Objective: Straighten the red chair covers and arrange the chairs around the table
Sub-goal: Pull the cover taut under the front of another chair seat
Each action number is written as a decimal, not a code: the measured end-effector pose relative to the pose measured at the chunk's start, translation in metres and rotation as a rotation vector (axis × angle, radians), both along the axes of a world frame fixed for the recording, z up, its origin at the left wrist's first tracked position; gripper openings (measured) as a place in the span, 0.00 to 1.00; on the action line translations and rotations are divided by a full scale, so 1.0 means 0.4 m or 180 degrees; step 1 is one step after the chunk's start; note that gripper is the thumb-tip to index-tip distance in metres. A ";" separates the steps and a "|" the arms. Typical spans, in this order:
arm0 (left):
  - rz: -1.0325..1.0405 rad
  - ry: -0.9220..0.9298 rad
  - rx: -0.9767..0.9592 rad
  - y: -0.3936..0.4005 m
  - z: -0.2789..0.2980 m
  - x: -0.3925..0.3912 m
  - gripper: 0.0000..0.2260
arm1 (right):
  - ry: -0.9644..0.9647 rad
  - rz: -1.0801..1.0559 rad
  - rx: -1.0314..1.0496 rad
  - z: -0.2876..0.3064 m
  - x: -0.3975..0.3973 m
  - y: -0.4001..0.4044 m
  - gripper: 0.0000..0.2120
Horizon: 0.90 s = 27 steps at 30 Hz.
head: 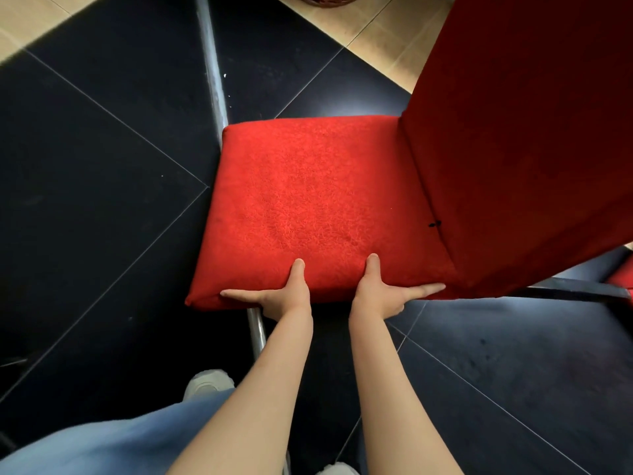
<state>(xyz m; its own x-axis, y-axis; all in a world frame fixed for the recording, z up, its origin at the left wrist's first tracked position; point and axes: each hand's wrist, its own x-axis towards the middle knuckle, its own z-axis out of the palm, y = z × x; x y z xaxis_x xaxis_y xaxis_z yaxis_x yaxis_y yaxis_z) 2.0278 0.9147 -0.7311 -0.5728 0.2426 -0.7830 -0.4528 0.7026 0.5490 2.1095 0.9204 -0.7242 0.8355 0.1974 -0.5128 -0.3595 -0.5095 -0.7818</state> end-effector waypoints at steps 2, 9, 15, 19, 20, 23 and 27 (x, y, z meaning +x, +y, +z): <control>-0.0060 0.0023 -0.0053 0.006 0.029 -0.018 0.61 | 0.0076 -0.0052 -0.0047 0.035 -0.016 0.002 0.60; -0.0265 0.0118 -0.0378 0.019 0.154 -0.090 0.61 | 0.0266 -0.0253 -0.0358 0.173 -0.088 0.005 0.60; -0.0403 0.0119 -0.0455 0.036 0.249 -0.141 0.60 | 0.0338 -0.0347 -0.0661 0.266 -0.139 0.005 0.59; -0.0570 0.0227 -0.0597 0.061 0.303 -0.169 0.59 | 0.0408 -0.0378 -0.0800 0.315 -0.167 0.014 0.59; -0.0612 0.0246 -0.0617 0.071 0.315 -0.174 0.59 | 0.0432 -0.0369 -0.0831 0.326 -0.170 0.020 0.59; -0.0713 0.0222 -0.0740 0.095 0.345 -0.182 0.60 | 0.0501 -0.0307 -0.0959 0.357 -0.170 0.037 0.60; -0.0792 0.0189 -0.0862 0.121 0.374 -0.178 0.60 | 0.0523 -0.0229 -0.1068 0.384 -0.160 0.059 0.61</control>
<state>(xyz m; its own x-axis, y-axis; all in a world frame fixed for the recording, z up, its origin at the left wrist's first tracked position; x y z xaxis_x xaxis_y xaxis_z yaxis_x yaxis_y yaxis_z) 1.9566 0.9632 -0.5815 -0.5688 0.1688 -0.8050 -0.2227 0.9105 0.3483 2.0456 0.9442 -0.5706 0.7424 -0.0604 -0.6672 -0.5102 -0.6964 -0.5047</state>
